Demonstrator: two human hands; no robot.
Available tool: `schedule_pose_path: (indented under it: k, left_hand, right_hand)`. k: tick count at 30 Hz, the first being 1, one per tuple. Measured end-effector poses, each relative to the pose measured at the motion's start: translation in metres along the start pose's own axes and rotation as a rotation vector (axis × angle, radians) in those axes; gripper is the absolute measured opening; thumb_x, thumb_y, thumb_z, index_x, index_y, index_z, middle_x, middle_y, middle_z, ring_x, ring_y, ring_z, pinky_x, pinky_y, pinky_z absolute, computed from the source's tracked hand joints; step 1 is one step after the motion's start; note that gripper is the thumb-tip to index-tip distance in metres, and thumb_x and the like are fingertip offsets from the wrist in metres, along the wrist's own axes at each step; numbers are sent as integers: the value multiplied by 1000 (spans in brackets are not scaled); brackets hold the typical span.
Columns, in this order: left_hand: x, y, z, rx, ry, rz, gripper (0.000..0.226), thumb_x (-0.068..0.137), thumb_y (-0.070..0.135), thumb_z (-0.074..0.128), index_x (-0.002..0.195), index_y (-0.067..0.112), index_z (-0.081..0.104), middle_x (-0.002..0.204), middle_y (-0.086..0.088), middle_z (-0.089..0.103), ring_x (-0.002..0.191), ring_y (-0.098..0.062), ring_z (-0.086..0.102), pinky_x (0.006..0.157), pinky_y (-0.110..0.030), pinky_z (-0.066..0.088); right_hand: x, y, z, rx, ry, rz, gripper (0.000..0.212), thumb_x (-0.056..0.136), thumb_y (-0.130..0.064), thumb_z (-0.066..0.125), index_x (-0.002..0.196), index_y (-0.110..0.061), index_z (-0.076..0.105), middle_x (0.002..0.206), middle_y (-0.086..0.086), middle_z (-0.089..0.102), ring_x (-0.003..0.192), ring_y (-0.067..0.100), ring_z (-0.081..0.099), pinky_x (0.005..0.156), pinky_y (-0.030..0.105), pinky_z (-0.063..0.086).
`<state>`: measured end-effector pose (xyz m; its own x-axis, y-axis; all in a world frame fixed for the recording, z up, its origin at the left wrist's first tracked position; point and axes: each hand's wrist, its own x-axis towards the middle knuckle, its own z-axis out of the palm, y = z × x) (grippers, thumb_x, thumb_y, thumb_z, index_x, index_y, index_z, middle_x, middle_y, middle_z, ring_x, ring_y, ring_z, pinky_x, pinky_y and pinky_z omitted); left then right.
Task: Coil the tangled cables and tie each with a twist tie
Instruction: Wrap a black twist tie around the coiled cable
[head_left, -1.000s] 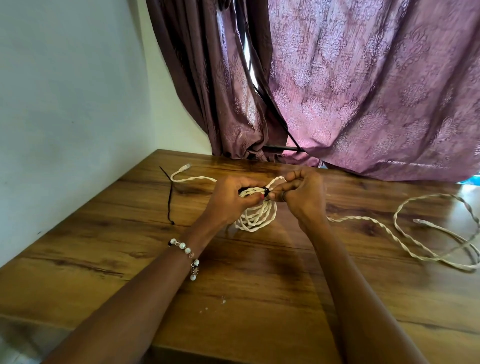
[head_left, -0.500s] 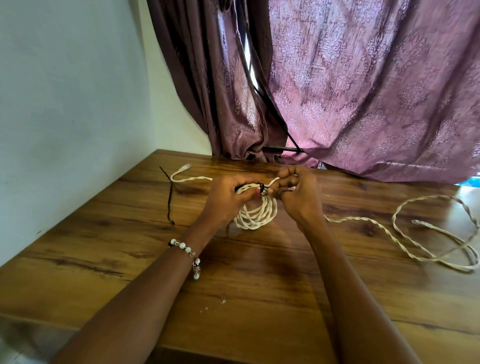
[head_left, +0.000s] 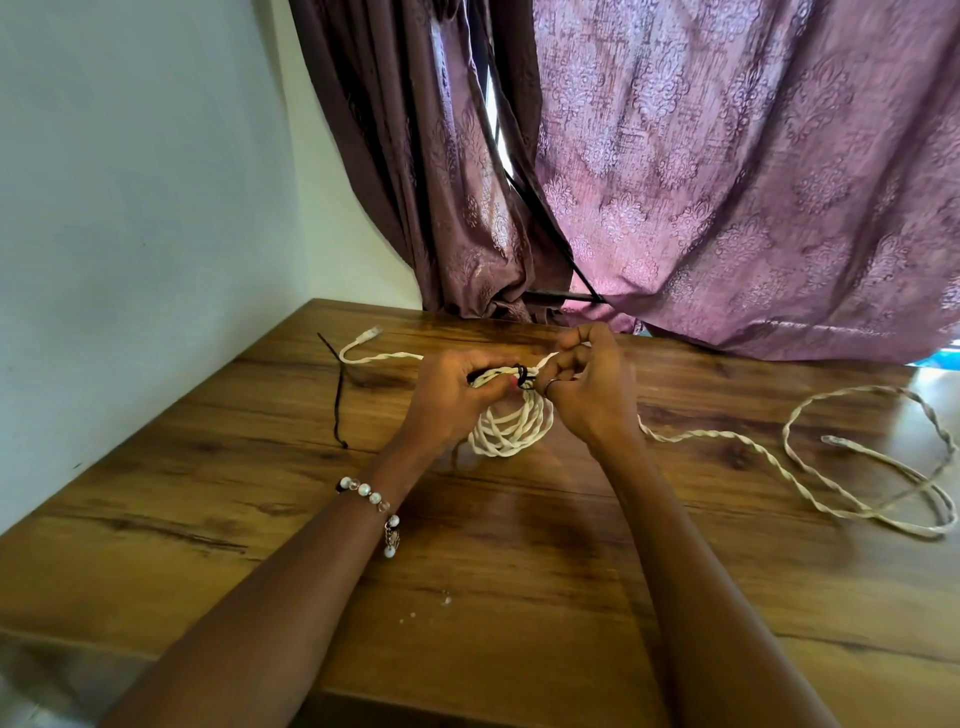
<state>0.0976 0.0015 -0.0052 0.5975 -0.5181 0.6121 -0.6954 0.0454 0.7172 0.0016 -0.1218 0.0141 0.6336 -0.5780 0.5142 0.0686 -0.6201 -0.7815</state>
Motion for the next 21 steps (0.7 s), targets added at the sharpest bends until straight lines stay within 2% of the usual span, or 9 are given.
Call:
schedule_pose_path:
  k: [4,7,10,16,21]
  left_hand:
    - [1,3,-4,-6,-21,11,25,81,5,71,105,12,73,96,6,72,89,2,66,79,-13,50]
    - [0,5,-5,-42,-10,-4,25,81,5,71,105,14,72,92,11,70,86,1,67,79,-18,53]
    - [0,7,-5,-58,-13,5,27,81,4,71,105,16,72,92,11,70,85,3,67,79,-17,53]
    - [0,8,-5,-45,-20,29,25,81,3,71,105,12,72,93,12,69,85,8,65,79,-14,51]
    - [1,7,-6,-36,-19,36,24,81,4,71,104,12,73,92,12,70,84,9,65,77,-12,50]
  right_hand:
    - [0,0,1,-29,20,-63,39,67,10,68,97,-4,48,63,-2,64,48,-1,54,53,14,42]
    - [1,0,3,-12,64,-85,38,67,9,68,95,-6,47,65,1,67,54,13,61,57,24,46]
    - [0,2,6,-11,115,-101,38,66,10,67,96,-4,47,66,5,67,58,18,62,56,22,45]
    - [-2,0,10,4,161,-116,41,63,12,67,93,-6,46,63,5,62,51,10,54,48,12,38]
    - [-3,-3,8,-17,110,-163,44,63,10,70,93,-8,43,63,2,60,48,3,49,50,12,37]
